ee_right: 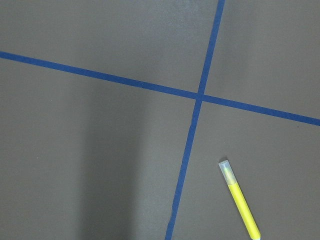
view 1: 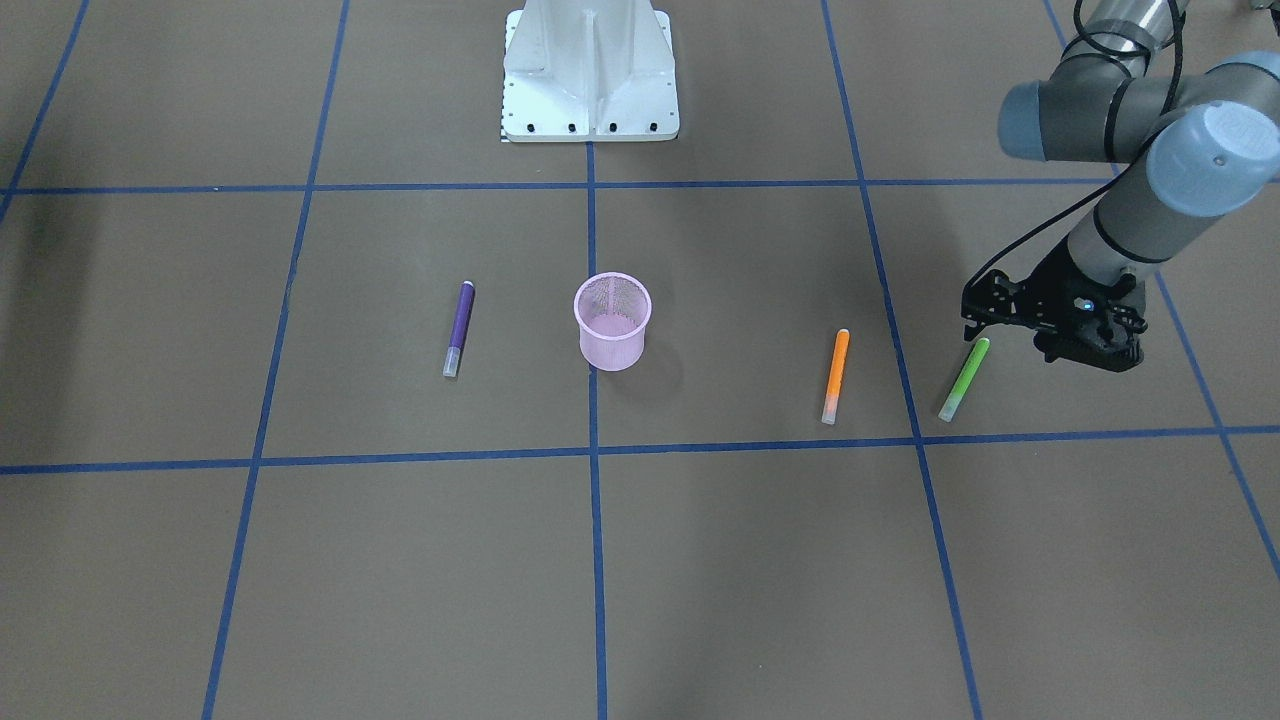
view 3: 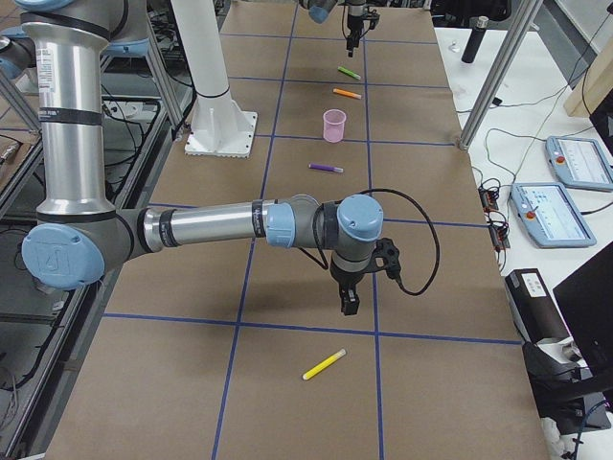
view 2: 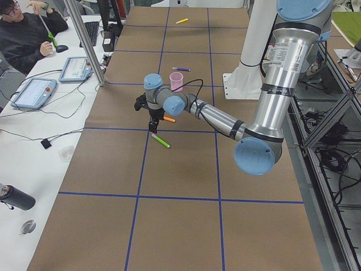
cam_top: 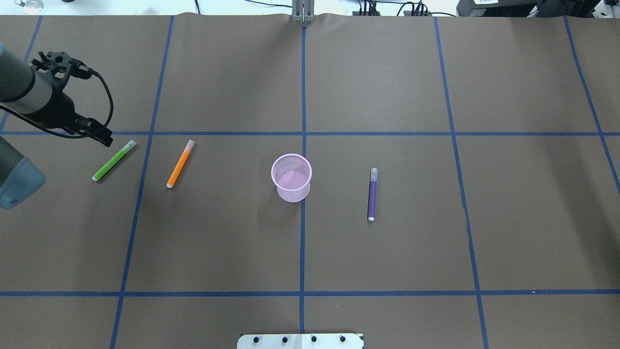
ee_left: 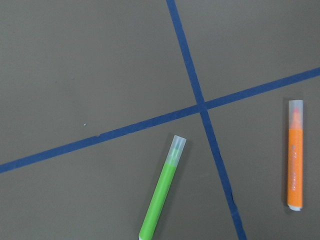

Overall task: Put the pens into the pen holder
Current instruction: 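Move the left gripper down over the green marker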

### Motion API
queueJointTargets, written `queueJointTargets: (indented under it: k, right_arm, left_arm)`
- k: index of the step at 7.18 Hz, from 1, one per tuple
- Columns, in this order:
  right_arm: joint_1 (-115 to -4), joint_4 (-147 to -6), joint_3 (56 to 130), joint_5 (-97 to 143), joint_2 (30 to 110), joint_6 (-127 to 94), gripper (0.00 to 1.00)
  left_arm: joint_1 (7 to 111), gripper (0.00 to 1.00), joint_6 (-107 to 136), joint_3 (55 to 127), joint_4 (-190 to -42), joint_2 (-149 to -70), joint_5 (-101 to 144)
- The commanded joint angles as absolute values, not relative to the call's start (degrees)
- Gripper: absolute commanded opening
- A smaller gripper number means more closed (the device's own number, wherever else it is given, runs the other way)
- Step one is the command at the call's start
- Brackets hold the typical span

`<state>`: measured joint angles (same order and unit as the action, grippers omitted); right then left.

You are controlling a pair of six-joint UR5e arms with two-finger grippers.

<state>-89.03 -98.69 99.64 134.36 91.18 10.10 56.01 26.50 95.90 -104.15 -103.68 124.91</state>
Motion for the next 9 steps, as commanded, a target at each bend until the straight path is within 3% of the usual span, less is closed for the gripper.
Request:
queueJointTargets:
  k: [1,9]
  right_arm:
    - [-89.03,-98.70,99.23,134.38,91.41,9.76,1.00]
    - [-89.03,-98.61,99.14,134.47,91.76,10.02,1.00]
  left_arm:
    - [52.93,0.99,26.63,90.80,-108.45,-105.64,124.45]
    - [51.51,0.97,26.63,84.82,-108.63,-108.02,124.45]
